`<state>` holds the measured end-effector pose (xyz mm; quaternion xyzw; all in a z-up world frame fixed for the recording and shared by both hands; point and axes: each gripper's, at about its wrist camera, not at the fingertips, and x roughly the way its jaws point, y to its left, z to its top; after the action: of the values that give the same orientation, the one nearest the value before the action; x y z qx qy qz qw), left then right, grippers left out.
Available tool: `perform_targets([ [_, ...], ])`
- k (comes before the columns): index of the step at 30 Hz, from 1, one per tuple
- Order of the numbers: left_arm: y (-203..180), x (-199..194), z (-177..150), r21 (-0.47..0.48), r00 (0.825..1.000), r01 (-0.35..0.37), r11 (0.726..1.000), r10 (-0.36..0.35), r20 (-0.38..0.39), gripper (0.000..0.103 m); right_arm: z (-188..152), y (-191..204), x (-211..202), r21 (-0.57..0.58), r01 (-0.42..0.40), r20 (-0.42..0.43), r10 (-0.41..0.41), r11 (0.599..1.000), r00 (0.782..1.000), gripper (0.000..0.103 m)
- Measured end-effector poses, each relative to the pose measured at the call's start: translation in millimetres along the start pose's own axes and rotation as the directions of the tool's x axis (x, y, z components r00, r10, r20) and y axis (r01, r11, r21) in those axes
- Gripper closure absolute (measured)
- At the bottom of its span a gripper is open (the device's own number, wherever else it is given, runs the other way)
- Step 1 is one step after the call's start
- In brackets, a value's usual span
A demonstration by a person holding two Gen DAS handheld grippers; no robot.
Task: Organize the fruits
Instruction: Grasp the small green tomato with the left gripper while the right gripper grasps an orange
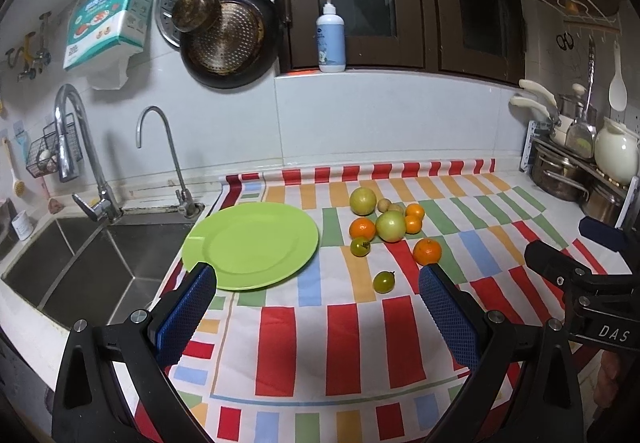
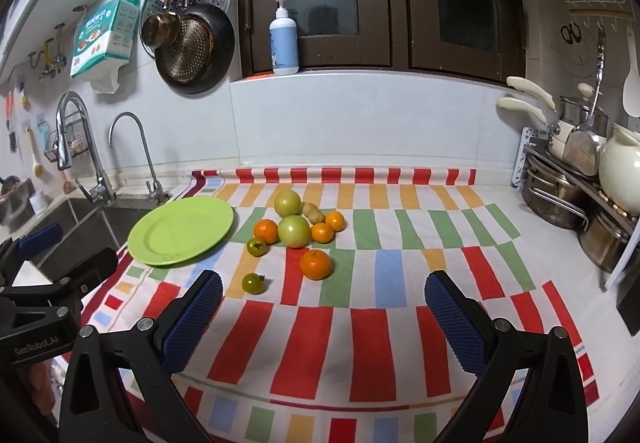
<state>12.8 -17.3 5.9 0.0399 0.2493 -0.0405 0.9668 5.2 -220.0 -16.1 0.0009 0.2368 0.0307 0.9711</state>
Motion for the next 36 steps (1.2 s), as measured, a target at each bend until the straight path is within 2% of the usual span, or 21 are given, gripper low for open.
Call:
perform_targets([
  [2,-2.7,6.9,-0.2,0.014,1.0,0.011,1.0,-0.011,-0.003,0.0,-0.1,-0.2,6.4,-0.006,-0.002,-0.008,0.002,1.0,1.0,0.001],
  [9,-12.7,35.7,-1.9,0.056,0.997,0.067,0.996,-0.065,-0.036,0.013,-0.3,-5.2,33.7,-0.02,-0.012,-0.046,0.011,1.0,0.999,0.002],
  [19,-30.2,86.1,-9.5,0.126,0.984,0.14,0.982,-0.123,-0.132,0.033,-4.4,-10.0,86.0,-0.044,-0.05,-0.129,0.044,0.998,0.991,0.018],
  [30,-42.7,149.7,-19.8,0.14,0.946,0.226,0.964,-0.184,-0.266,0.046,-10.0,-10.8,148.5,-0.055,-0.093,-0.248,0.077,0.994,0.966,0.029],
  [36,-46.9,167.1,-25.6,0.131,0.923,0.268,0.955,-0.215,-0.32,0.054,-13.7,-9.5,179.5,-0.048,-0.129,-0.314,0.108,0.99,0.943,0.037],
])
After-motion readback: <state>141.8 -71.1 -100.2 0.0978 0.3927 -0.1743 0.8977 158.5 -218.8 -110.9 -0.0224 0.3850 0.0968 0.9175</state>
